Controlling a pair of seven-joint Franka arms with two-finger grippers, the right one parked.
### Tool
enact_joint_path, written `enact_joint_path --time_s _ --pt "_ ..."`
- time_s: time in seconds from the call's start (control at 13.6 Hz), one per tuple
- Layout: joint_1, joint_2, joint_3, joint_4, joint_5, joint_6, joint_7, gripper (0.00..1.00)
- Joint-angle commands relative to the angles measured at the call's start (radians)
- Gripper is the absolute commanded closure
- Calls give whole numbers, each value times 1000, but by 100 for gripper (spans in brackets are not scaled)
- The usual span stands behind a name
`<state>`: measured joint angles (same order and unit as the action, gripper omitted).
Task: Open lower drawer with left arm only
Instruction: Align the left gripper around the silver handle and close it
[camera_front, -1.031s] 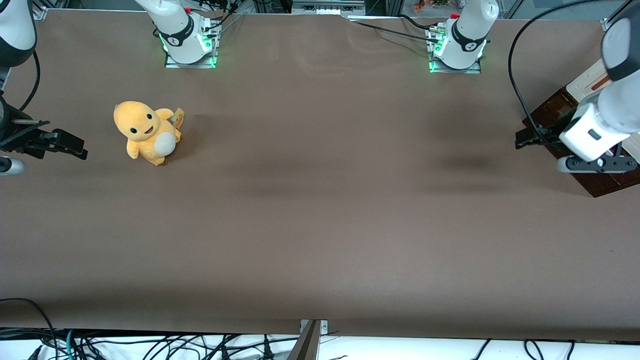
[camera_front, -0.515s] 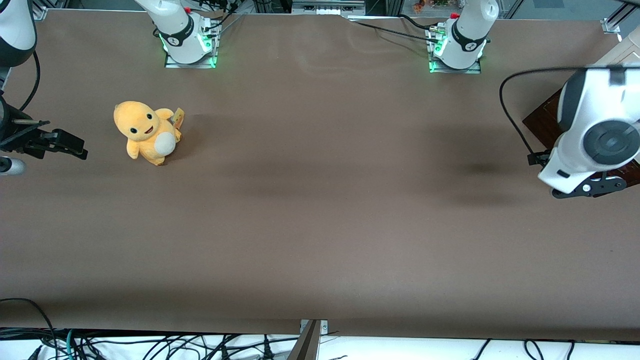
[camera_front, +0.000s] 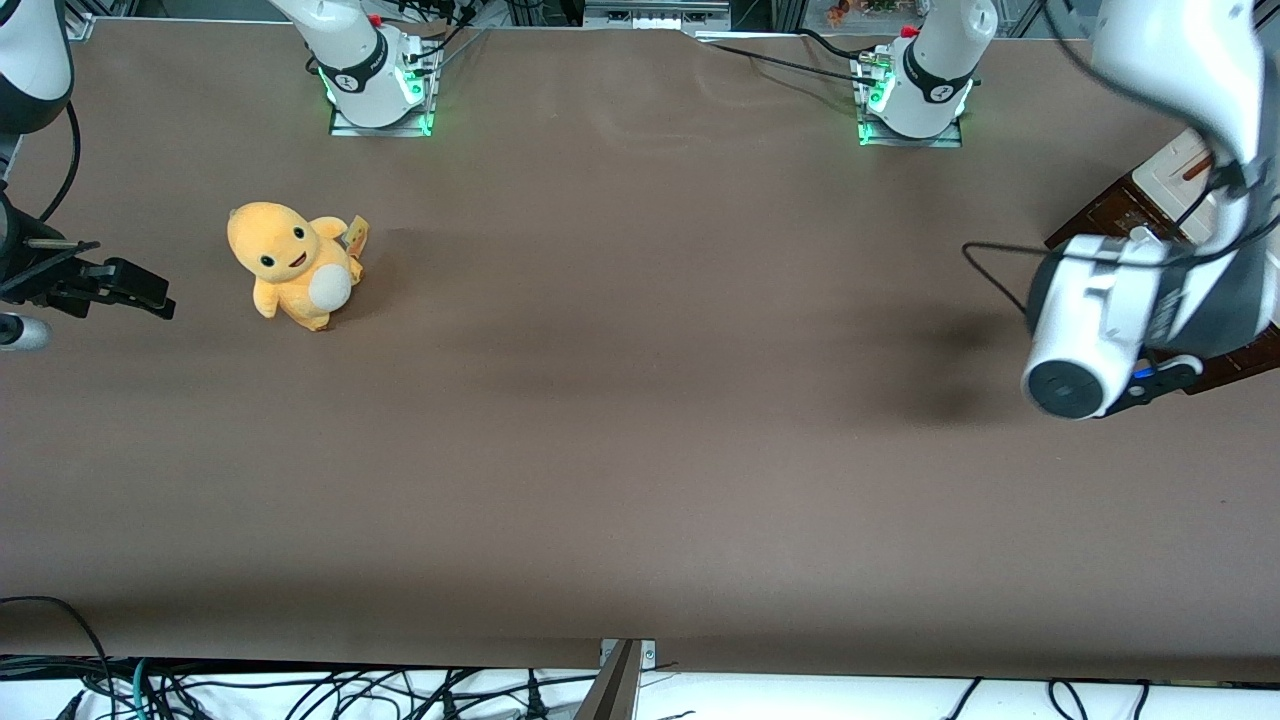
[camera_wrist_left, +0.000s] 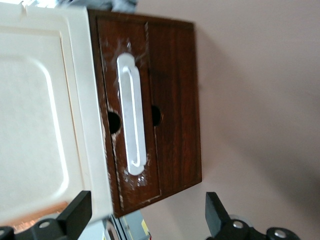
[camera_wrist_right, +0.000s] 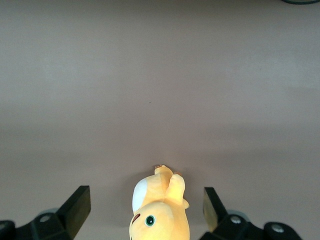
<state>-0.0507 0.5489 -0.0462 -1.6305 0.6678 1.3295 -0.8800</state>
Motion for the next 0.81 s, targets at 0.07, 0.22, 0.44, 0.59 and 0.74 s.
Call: enact_joint_path --time_s 0.07,0.22,0.44,0.59,0.74 --pt "6 89 11 26 74 -55 -94 0" --pt "-9 115 9 15 130 -87 -89 2" --pt "-3 169 9 14 191 -116 -86 1" --pt "11 198 11 14 202 -113 -85 1" --pt "46 227 11 12 254 -115 -77 0"
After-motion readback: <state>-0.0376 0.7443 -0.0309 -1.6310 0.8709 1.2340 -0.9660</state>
